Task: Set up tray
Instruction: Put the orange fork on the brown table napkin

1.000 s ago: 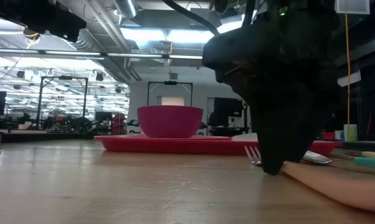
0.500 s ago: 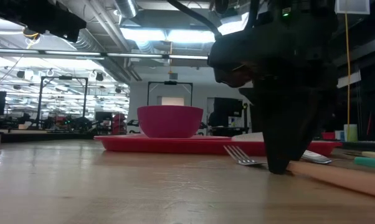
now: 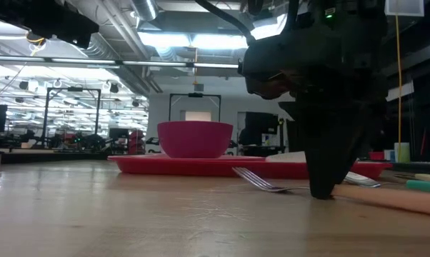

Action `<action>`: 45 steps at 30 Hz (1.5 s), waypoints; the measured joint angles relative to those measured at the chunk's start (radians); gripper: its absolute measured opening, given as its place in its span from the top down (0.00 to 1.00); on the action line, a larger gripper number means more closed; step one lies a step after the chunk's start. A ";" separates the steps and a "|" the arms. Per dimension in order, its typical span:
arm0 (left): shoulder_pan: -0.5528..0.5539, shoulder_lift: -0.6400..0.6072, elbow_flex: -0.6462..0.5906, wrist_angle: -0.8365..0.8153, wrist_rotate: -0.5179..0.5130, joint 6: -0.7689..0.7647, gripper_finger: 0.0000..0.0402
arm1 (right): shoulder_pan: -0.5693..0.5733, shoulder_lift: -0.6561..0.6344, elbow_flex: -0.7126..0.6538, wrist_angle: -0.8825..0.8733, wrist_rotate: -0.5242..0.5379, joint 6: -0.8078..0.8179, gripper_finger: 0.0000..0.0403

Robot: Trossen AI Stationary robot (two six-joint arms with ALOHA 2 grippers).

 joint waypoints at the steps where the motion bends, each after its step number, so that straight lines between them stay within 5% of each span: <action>1: 0.000 0.000 0.000 0.000 0.000 0.000 0.99 | 0.000 0.000 0.000 0.000 0.000 0.000 0.91; 13: 0.000 0.000 0.000 0.000 0.000 0.000 1.00 | 0.000 0.007 0.067 -0.019 0.046 -0.015 0.91; 31: 0.000 0.000 0.001 0.002 0.027 0.000 0.99 | -0.007 -0.187 0.085 -0.118 0.273 -0.161 0.91; 39: 0.000 0.000 0.001 0.003 0.027 0.000 0.98 | -0.035 -0.308 -0.061 -0.078 0.312 -0.220 0.91; 45: 0.000 0.000 0.001 0.003 0.027 0.000 0.99 | -0.049 -0.456 -0.287 0.178 0.363 -0.296 0.91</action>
